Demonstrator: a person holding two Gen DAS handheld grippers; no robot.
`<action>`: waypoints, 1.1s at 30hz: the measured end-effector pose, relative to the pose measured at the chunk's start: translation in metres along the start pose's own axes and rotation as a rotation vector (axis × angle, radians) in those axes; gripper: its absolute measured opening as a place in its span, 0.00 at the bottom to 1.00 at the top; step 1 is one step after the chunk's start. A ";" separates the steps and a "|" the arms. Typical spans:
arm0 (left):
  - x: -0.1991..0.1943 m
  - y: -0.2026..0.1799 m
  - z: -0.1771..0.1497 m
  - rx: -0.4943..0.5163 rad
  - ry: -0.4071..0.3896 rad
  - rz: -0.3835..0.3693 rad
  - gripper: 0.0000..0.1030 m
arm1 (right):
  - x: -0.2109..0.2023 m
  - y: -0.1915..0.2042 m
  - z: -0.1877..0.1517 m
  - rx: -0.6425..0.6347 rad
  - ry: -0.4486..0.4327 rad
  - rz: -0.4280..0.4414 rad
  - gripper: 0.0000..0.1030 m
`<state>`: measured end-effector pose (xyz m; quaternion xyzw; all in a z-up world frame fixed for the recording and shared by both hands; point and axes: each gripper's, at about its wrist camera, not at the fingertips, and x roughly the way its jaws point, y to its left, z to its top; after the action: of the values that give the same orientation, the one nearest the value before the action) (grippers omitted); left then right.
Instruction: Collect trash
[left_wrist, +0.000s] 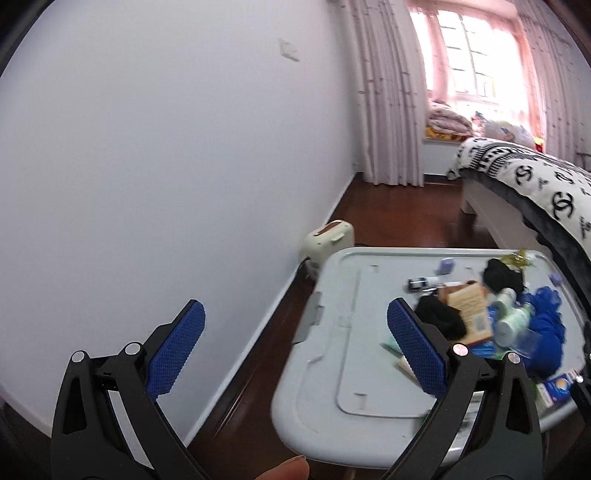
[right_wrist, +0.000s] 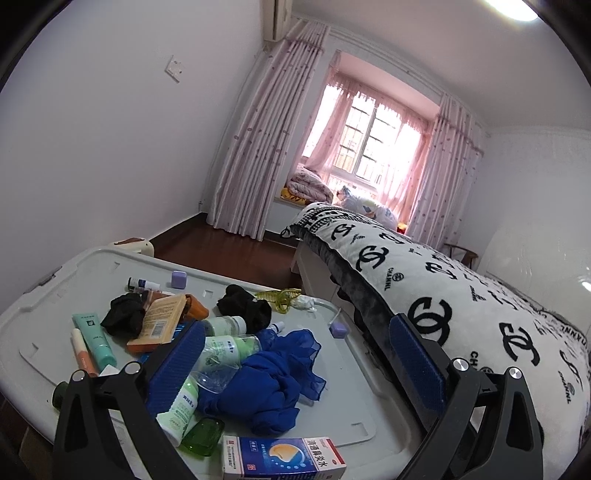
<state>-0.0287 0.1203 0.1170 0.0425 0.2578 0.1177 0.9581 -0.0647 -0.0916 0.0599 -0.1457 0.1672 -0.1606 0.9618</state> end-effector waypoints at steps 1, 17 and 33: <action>0.006 0.004 -0.007 -0.018 0.022 -0.010 0.94 | -0.001 0.002 0.000 -0.004 -0.005 0.005 0.95; 0.018 0.012 -0.018 -0.061 0.132 0.019 0.94 | -0.006 0.007 0.002 -0.008 -0.038 0.038 0.95; -0.001 -0.113 0.001 0.026 0.114 -0.241 0.94 | 0.006 -0.031 0.005 0.194 0.113 0.082 0.95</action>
<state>-0.0059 0.0108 0.1025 0.0168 0.3164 0.0007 0.9485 -0.0652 -0.1210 0.0733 -0.0355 0.2107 -0.1446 0.9661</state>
